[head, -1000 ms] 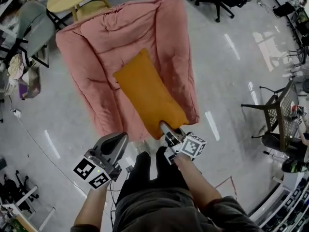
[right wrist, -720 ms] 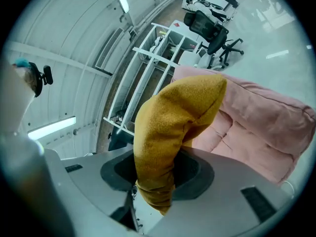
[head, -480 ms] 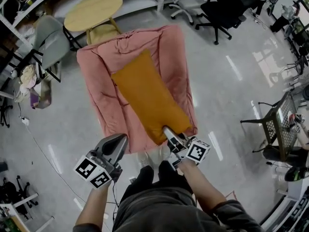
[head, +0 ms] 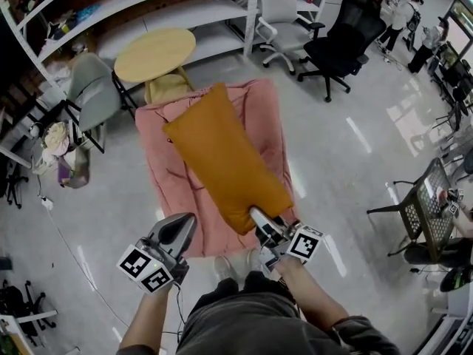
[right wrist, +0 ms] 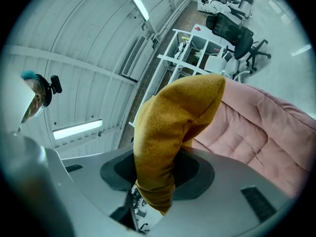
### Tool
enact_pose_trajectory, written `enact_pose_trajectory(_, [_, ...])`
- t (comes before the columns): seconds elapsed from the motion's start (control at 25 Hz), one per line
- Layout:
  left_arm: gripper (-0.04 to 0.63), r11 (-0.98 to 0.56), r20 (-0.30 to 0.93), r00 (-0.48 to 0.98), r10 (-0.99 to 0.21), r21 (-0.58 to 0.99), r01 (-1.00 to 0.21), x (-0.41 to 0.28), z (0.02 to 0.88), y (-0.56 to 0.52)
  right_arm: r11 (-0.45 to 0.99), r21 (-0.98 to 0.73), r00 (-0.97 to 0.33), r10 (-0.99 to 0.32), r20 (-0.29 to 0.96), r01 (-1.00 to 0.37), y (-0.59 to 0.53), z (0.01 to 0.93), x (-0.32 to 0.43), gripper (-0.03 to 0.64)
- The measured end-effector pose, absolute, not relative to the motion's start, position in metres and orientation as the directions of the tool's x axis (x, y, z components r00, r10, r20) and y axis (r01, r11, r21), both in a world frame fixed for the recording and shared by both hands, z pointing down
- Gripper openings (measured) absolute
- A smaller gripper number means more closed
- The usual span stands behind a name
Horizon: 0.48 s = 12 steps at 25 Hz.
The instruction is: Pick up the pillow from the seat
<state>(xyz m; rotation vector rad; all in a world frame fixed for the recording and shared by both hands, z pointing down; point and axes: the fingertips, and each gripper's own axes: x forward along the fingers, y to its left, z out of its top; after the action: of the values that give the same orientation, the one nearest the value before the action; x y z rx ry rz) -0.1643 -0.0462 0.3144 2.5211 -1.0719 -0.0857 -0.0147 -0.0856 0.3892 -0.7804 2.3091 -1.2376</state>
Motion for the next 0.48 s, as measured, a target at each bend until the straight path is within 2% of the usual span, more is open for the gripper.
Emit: enact_pose_trajectory(0.48, [0.009,-0.602,0.037,0.645,-0.763,0.321,-0.731,-0.165,0.261,-0.048,0.554,-0.812,-0.790,-0.573,-0.215,-0.181,-0.092,0.309,-0.014,0.163])
